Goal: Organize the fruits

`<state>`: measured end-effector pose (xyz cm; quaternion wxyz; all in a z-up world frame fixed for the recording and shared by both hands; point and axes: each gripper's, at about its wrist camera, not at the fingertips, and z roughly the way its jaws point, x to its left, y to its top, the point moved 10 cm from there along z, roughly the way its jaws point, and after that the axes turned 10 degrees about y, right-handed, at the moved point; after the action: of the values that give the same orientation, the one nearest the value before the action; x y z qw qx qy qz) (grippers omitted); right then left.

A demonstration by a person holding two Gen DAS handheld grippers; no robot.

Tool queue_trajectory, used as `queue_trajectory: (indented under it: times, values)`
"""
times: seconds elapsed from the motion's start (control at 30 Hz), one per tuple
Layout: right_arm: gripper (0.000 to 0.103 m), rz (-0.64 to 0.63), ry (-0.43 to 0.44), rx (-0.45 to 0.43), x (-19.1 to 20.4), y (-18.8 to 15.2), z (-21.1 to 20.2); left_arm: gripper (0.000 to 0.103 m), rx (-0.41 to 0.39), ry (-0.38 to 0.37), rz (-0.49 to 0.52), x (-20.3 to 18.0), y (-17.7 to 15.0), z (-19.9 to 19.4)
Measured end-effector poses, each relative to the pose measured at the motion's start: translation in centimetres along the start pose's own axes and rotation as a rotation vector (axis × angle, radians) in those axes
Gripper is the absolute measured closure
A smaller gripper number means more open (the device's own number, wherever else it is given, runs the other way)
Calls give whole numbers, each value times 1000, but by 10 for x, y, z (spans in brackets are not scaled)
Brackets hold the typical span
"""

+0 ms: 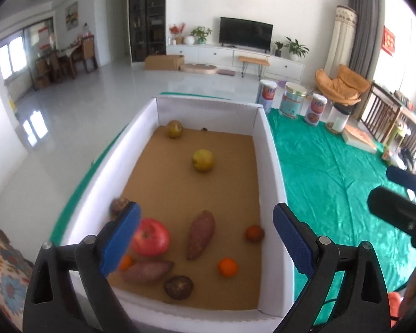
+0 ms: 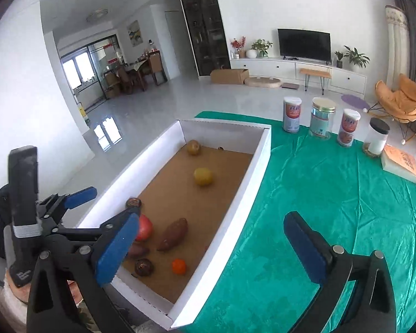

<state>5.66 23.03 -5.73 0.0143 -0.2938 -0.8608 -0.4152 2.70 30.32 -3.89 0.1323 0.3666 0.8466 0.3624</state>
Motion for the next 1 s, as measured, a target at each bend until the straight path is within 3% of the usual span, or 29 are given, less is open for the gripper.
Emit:
queue_trajectory:
  times: [0.07,0.13,0.27,0.43,0.6,1.0]
  values:
    - [0,13,-15,45,1,-17,3,6,-23,17,-56,10,-4,-4]
    - [0,21,-18,88,-1,-31,13,6,-29,92,-72,23,-6,-1]
    - [0,54,36,133,15,-48,25,6,12,175,-41,41,-18,3]
    - [0,45,70,166,41,-57,40,6,6,297,-5,63,-26,5]
    - [0,-2,64,205,58,-63,51,6,44,289,-6,73,-33,10]
    - [0,-4,47,216,75,-55,52,3,48,305,-29,95,-32,4]
